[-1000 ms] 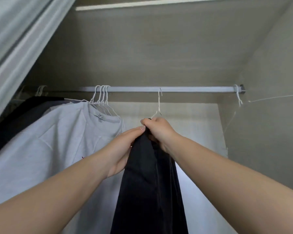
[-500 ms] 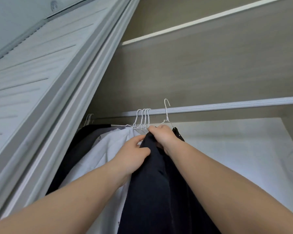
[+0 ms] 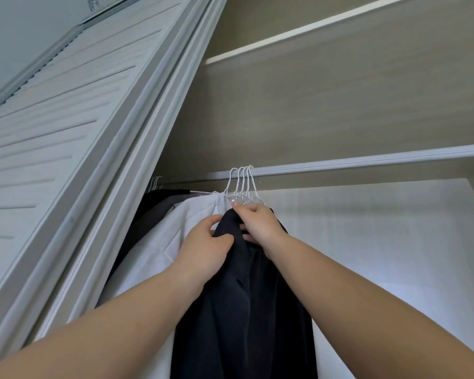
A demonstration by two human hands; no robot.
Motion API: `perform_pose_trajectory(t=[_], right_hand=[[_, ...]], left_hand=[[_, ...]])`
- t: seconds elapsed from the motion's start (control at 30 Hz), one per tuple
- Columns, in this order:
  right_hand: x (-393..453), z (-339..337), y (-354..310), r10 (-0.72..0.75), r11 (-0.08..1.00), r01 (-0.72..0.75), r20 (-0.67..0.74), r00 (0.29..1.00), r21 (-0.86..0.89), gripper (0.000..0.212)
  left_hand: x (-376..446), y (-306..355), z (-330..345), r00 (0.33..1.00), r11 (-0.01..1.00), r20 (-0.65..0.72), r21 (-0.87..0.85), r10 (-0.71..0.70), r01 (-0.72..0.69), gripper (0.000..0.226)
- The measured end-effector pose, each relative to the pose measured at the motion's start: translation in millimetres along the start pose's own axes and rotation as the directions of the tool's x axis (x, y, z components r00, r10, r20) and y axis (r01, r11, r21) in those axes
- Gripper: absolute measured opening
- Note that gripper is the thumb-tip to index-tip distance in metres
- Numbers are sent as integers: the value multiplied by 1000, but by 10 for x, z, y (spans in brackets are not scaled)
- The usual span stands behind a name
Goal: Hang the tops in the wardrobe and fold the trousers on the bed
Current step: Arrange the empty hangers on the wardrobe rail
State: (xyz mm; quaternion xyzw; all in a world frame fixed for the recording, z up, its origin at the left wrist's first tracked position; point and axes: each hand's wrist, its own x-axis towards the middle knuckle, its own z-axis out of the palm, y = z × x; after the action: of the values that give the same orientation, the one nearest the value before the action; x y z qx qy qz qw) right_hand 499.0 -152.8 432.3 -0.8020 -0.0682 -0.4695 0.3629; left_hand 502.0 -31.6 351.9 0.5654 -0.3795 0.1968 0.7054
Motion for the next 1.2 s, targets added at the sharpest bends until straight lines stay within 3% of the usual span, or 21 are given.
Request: perform_pose_trajectory(t=[0.1, 0.27, 0.33, 0.5, 0.63, 0.83, 0.93, 1.07, 1.13, 1.2], right_hand=[[-176, -92, 60, -76, 996, 72, -71, 995, -53, 50], [-652, -289, 97, -185, 975, 185, 14, 983, -122, 47], [-859, -365, 48, -218, 974, 218, 11, 976, -54, 41], [-1608, -281, -42, -301, 942, 259, 194, 934, 213, 30], [-2294, 46, -186, -352, 885, 185, 354, 867, 426, 20], [-3684, 670, -870, -489, 729, -70, 589, 643, 681, 14], [-4358, 904, -1258, -577, 662, -165, 638, 510, 731, 15], [-5513, 1032, -1893, -692, 585, -307, 660, 293, 750, 29], [-6070, 1040, -2184, -734, 555, -362, 646, 211, 749, 44], [-6563, 1046, -2478, -756, 532, -429, 638, 149, 730, 43]], left_hand=[[-119, 15, -53, 1000, 1000, -16, 7, -9, 9, 39], [-469, 170, -135, 998, 993, -53, 111, -19, 25, 48], [-680, 248, -160, 998, 993, -58, 108, -41, 47, 48], [-1552, 402, -451, 987, 979, -110, 156, -115, 131, 43], [-2489, 586, -818, 947, 940, -237, 211, -217, 269, 35], [-4086, 1263, -1371, 840, 790, -488, 405, -239, 461, 29], [-4758, 1627, -1621, 759, 740, -613, 403, -219, 539, 28], [-5981, 2143, -1925, 575, 707, -803, 314, -158, 633, 26], [-6602, 2368, -2000, 464, 703, -874, 242, -141, 669, 25], [-7161, 2583, -2032, 366, 682, -923, 193, -118, 705, 24]])
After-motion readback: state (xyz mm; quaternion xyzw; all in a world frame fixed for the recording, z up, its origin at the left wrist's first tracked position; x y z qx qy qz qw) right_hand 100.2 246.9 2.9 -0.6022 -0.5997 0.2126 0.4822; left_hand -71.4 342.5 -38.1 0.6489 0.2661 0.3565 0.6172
